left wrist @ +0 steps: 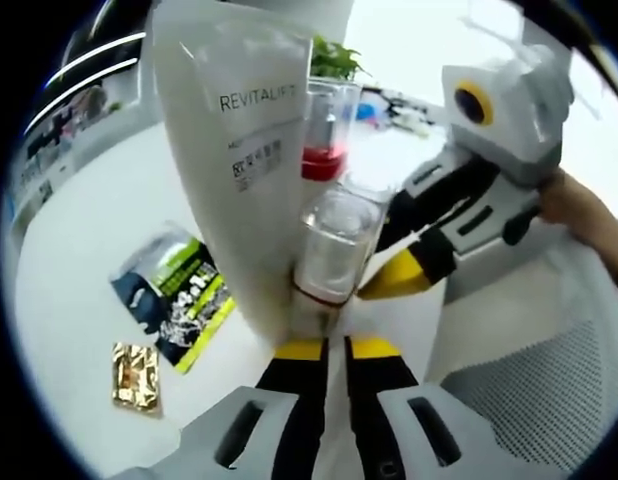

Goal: Arrange the skincare products in the storage area until every visible bottle or jar stands upright without overlapping.

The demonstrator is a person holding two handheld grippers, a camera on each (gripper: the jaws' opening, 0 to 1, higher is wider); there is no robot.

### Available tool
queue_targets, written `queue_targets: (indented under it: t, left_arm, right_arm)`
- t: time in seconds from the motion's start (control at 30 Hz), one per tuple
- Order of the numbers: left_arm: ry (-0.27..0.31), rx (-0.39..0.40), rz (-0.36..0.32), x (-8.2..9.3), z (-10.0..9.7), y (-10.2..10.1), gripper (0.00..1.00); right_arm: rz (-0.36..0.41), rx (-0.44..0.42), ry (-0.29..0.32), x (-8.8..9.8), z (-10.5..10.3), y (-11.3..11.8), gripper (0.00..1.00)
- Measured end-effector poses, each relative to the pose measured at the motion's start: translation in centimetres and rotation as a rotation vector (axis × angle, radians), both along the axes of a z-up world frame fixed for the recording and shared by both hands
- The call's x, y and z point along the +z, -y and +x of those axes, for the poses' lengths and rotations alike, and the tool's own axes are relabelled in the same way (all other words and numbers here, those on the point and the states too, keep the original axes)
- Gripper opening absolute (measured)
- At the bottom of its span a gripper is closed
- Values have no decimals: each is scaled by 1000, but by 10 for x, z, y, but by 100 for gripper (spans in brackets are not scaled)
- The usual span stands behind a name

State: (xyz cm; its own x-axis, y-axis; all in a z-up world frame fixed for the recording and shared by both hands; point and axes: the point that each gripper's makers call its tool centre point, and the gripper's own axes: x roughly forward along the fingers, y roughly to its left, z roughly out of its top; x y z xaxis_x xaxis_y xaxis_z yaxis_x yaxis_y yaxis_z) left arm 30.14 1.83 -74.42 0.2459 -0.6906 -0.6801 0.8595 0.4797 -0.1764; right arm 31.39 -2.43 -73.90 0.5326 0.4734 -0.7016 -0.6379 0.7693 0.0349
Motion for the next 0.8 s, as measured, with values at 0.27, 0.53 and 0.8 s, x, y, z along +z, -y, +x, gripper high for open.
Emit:
queue_targets:
  t: [0.27,0.53,0.8]
  left_arm:
    - [19,-9,21,-2,3,-5,5]
    - [60,-11,49,-2,8,-14,12]
    - [67,55,16,7,17,-26,17]
  right_arm:
    - [4,-2,-1,0,-1,0,20]
    - [-3,-12,13,1,1,3,27]
    - [1,-26,47,5,6,6,39]
